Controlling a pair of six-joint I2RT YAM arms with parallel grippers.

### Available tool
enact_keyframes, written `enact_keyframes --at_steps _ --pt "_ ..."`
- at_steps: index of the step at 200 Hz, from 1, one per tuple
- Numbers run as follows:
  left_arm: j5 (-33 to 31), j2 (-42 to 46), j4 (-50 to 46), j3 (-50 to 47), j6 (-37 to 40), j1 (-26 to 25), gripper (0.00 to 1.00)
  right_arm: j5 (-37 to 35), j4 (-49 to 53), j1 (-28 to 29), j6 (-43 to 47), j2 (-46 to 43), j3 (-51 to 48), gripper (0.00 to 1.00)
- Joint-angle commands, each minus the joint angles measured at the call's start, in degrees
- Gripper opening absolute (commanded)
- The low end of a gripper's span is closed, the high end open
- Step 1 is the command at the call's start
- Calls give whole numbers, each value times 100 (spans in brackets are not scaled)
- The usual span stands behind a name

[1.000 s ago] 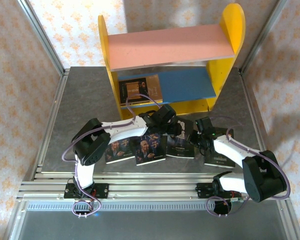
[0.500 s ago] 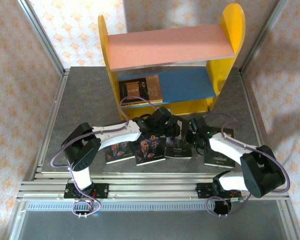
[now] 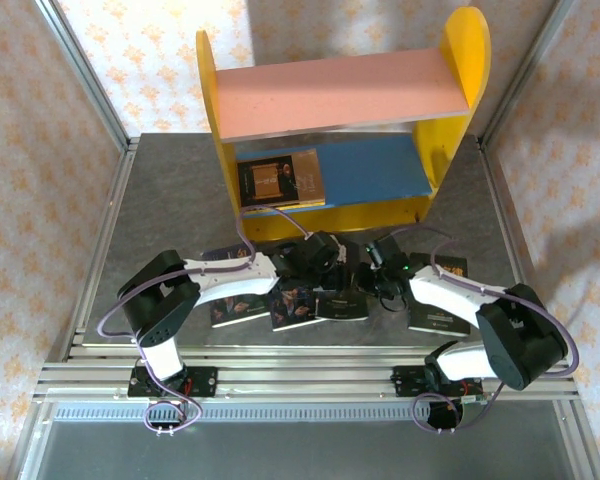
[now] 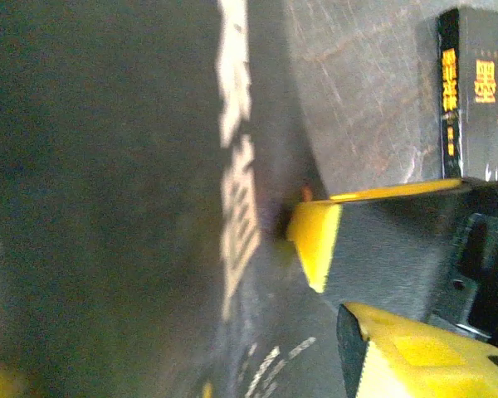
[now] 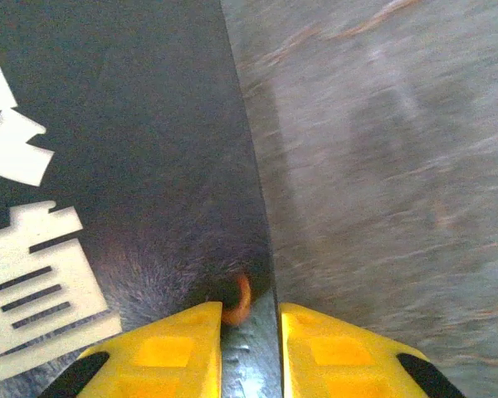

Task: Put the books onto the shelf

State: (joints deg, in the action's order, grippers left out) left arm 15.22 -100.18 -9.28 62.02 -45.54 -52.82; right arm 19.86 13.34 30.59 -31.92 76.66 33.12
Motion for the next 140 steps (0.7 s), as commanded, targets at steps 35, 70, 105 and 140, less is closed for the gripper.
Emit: enact_keyframes --at_steps 35,70,105,140 --pt "-373 213 -542 43 63 -75 61 310 -292 107 14 -51 142 26" --pt "-565 242 -705 63 141 -45 57 197 -188 105 51 -75 120 26" --pt "-646 338 -844 49 264 6 50 125 -179 106 26 -100 62 27" --pt "-643 419 -805 55 343 21 34 61 -157 110 28 -89 71 30"
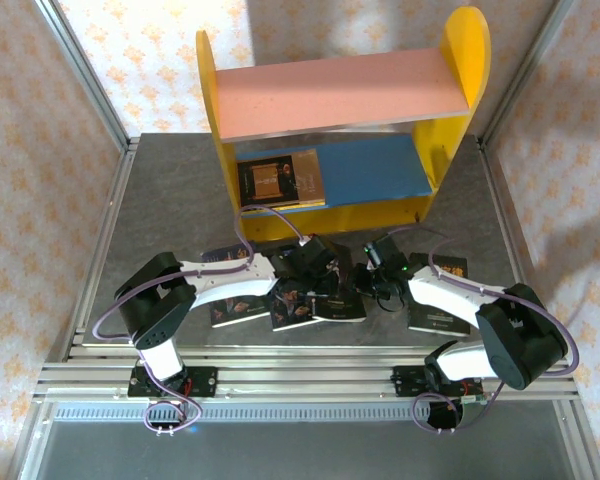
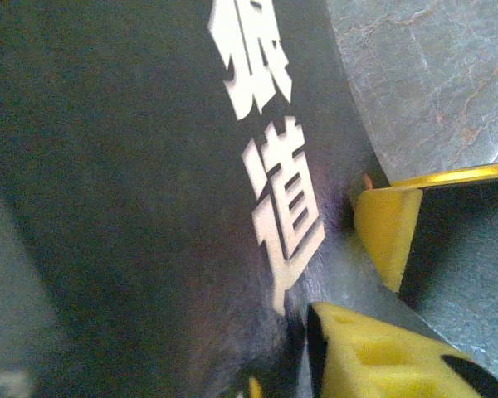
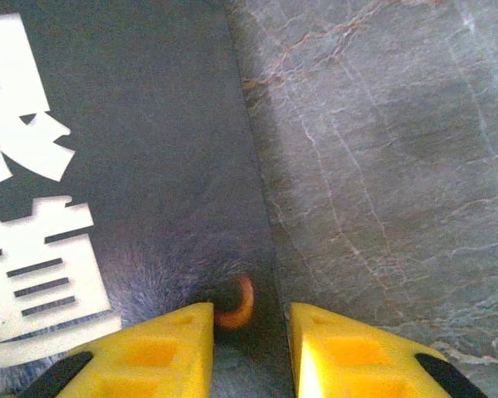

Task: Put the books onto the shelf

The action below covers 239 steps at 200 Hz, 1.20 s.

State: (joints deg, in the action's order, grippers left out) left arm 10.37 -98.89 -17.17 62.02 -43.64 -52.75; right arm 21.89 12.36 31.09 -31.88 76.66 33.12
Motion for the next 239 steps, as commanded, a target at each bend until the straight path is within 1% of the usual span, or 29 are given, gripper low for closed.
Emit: enact_keyframes --at_steps 1,23,59,77,105,106,112,132,143,158,177,200,239 --pt "-158 291 -20 55 153 12 34 -137 -58 62 24 -89 67 31" --pt "-123 362 63 26 180 19 25 -171 -53 59 7 -114 63 32" --pt "-114 642 295 -81 341 16 11 -431 78 62 -38 -322 86 38" --pt "-94 901 271 -60 400 16 7 -616 263 49 -47 -539 179 41" --pt "20 1628 179 -73 370 -3 5 -785 589 20 -55 -846 365 43" --pt "14 1650 174 -75 363 -5 5 -794 618 13 -62 -989 376 43" --pt "-21 1813 122 -62 345 -2 4 -820 656 11 -79 -1102 407 43" --pt "-370 2180 -164 109 272 -7 0 -964 801 -25 -228 -1452 542 46" --pt "-670 2288 -369 272 169 3 0 -967 816 -65 -367 -1688 642 47" --pt "-924 2404 -340 416 105 8 0 -1072 776 -72 -549 -1977 756 50" --pt "-1256 2466 -122 559 44 13 0 -1200 581 -76 -823 -2308 830 54" --pt "-1695 2378 45 787 -16 110 0 -1236 3 -68 -1245 -2562 731 59" --pt "-1937 2329 438 1001 -33 373 0 -1193 -1108 22 -1992 -2641 295 63"
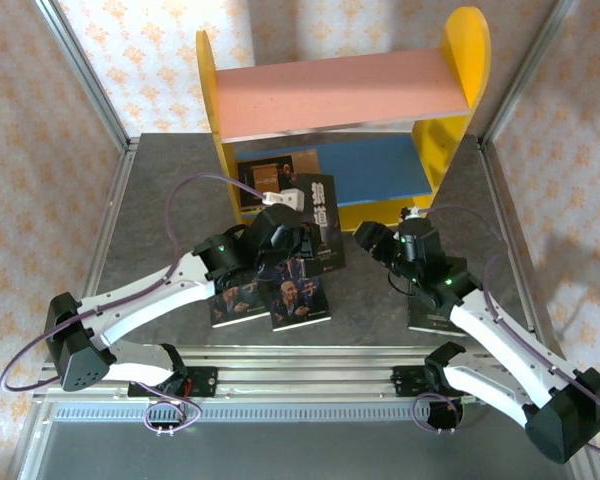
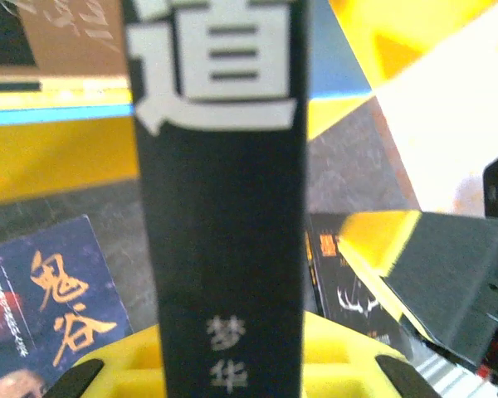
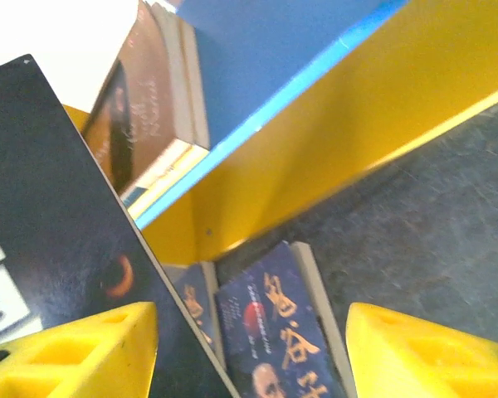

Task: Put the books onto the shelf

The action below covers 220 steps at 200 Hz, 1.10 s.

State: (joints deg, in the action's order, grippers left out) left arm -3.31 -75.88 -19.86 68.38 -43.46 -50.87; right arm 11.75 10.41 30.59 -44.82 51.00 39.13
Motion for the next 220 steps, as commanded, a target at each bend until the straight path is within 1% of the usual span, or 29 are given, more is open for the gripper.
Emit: enact_keyframes --at_steps 1,26,69,89,123,154,186,220 --pt "-580 24 714 367 -49 188 0 -185 -947 80 -710 -74 -317 63" --pt "-747 -70 1070 449 -39 278 0 -333 -1625 277 -1069 -34 -623 67" --pt "-886 -155 1735 358 -114 326 0 -784 -2126 678 -1186 -30 -740 81" --pt "-968 -177 1996 274 -190 338 0 -852 -2314 766 -1268 76 -715 84" --pt "-970 -243 2370 214 -343 349 0 -966 -2844 882 -1553 342 -745 85" --pt "-1140 -234 2710 -23 -620 349 0 -1317 -3396 1023 -1784 410 -868 84" --pt "-1267 -220 3078 -313 -895 340 0 -1580 -3722 1159 -1867 469 -898 82" --pt "-1274 -239 3276 -414 -1025 339 0 -1547 -3990 1214 -2043 719 -872 80"
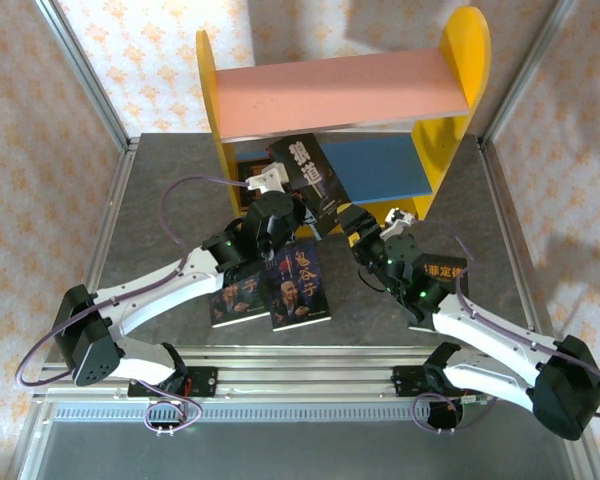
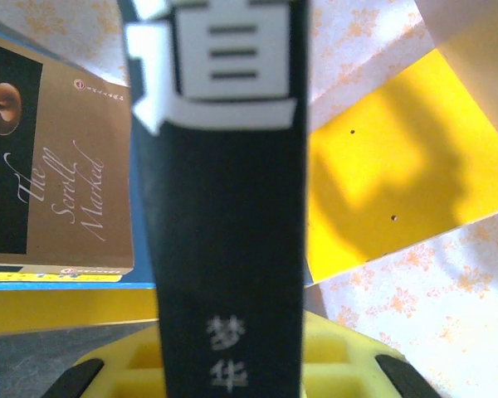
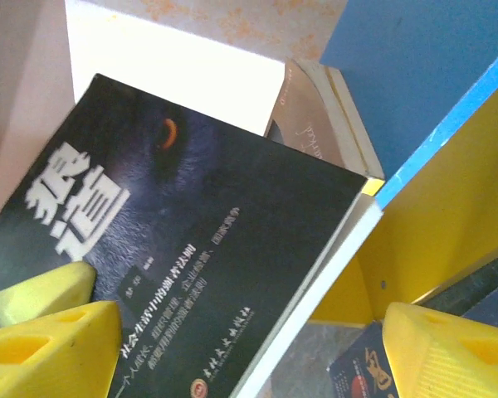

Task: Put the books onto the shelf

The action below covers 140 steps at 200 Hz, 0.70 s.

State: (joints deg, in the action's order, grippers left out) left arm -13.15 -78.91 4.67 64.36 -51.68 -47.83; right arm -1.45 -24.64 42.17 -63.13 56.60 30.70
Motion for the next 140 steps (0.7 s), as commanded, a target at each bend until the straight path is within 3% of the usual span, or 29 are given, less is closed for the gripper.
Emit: enact_keyframes --at_steps 1,47,140 --pt "-292 67 825 -20 -202 36 0 -221 -495 55 -219 172 -29 80" --pt "-272 100 967 -113 -309 38 0 -165 -969 172 -443 580 -12 73" --pt "-225 87 1124 -226 -426 37 0 -89 -1029 212 -436 711 111 39"
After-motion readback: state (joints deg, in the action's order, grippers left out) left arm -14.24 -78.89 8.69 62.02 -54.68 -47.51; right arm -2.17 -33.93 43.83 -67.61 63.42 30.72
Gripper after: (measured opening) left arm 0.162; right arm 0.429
